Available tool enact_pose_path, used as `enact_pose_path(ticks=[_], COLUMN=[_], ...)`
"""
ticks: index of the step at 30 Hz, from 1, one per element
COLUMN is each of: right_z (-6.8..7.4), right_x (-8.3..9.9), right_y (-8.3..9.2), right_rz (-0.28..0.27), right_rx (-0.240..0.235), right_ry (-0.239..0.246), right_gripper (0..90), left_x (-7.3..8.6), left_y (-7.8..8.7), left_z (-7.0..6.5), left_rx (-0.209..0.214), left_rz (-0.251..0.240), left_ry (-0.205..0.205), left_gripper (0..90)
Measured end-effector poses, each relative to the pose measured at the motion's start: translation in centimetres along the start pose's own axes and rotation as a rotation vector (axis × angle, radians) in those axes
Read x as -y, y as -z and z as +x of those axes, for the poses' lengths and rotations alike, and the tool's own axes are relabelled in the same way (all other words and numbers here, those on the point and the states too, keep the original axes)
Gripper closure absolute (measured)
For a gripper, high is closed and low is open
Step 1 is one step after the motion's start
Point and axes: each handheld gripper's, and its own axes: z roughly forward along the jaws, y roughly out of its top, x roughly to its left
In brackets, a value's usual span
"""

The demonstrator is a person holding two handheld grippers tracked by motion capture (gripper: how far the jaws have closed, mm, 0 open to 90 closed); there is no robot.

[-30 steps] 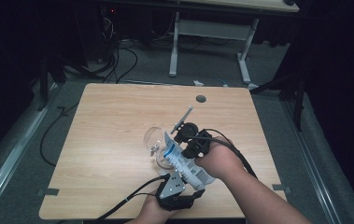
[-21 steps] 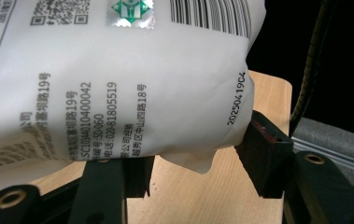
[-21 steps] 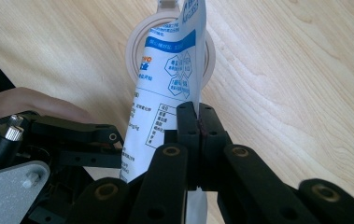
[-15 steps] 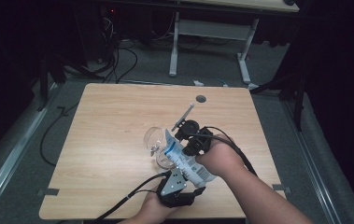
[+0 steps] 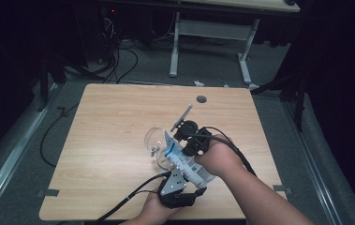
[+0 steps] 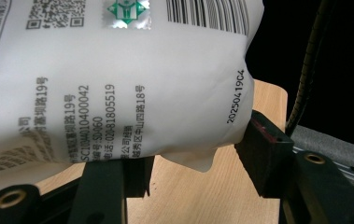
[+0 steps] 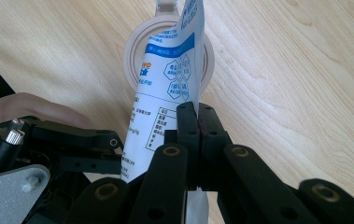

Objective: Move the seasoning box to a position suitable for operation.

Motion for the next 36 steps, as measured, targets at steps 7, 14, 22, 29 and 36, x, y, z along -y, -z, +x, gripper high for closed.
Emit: enact_pose_path(ticks=[7,14,22,29,36], right_z=[0.09,0.12,0.09,0.06,0.03], right_x=[0.05,-0.01,-0.09,-0.06,-0.1], right_y=[0.18,0.18,0.16,0.19,0.16], right_rz=[-0.006,-0.003,-0.001,-0.003,-0.004], right_rx=[-0.002,-0.006,0.0,-0.002,-0.006], right_ry=[0.005,0.008,0.008,0.008,0.007], right_gripper=[90.0,90.0,90.0,90.0,90.0], left_x=[-0.05,-0.04,-0.15,-0.19,-0.22], left_y=[0.16,0.24,0.2,0.18,0.26], left_z=[-0.07,-0.12,-0.11,-0.17,-0.14], left_rx=[-0.001,-0.003,-0.001,0.0,-0.002], left_rz=[0.001,0.001,-0.005,-0.007,-0.006], left_ry=[-0.014,-0.016,-0.009,-0.014,-0.017], left_gripper=[49.6,49.6,49.7,49.7,49.8])
